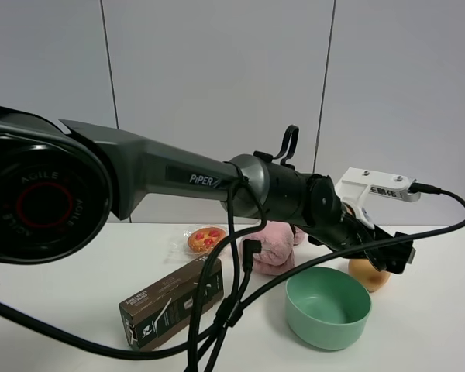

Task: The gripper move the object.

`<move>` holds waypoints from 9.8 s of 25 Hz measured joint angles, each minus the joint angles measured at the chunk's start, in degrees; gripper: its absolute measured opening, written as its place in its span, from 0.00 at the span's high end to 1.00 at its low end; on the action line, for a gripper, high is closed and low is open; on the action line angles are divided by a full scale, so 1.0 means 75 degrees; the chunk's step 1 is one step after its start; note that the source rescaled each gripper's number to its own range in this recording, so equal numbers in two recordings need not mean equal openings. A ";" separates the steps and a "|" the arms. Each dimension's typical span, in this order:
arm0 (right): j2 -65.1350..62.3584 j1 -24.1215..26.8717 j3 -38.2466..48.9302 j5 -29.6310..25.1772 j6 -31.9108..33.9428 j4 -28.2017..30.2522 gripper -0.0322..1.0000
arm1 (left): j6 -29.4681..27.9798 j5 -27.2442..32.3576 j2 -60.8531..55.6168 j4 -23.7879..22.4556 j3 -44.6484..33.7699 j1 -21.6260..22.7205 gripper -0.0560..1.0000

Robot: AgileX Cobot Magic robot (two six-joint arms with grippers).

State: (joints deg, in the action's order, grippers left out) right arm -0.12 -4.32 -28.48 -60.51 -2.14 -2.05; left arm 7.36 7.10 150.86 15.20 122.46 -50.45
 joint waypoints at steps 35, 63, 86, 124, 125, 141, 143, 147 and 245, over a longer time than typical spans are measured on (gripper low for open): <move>0.0000 0.0000 0.0000 0.0000 0.0000 0.0000 0.00 | -0.0147 0.0006 -0.0467 -0.0151 -0.0015 0.0000 0.94; 0.0000 0.0000 0.0000 0.0000 0.0000 0.0000 0.00 | -0.1668 0.8286 -0.4592 -0.3131 -0.0416 0.2792 0.94; 0.0000 0.0000 0.0000 0.0000 0.0000 0.0000 0.00 | -0.1525 0.0908 -0.6510 -0.1432 -0.8478 0.3972 0.95; 0.0000 0.0000 0.0000 0.0000 0.0000 0.0000 0.00 | -0.1539 0.0183 -0.6068 -0.1414 -0.8487 0.4021 0.14; 0.0000 0.0000 0.0000 0.0000 0.0000 0.0000 0.00 | -0.1524 0.0183 -0.6241 -0.1460 -0.8487 0.4056 0.14; 0.0000 0.0000 0.0000 0.0000 0.0000 0.0000 0.00 | -0.0709 0.2070 -0.9209 -0.2026 -0.8487 0.6684 0.14; 0.0000 0.0000 0.0000 0.0000 0.0000 0.0000 0.00 | -0.0595 0.2379 -0.9631 -0.2026 -0.8487 0.7053 0.14; 0.0000 0.0000 0.0000 0.0000 0.0000 0.0000 0.00 | -0.0519 0.2625 -1.0627 -0.2026 -0.8487 0.7294 0.14; 0.0000 0.0000 0.0000 0.0000 0.0000 0.0000 0.00 | -0.1362 0.7136 -2.0162 -0.1768 -1.2458 0.7294 0.14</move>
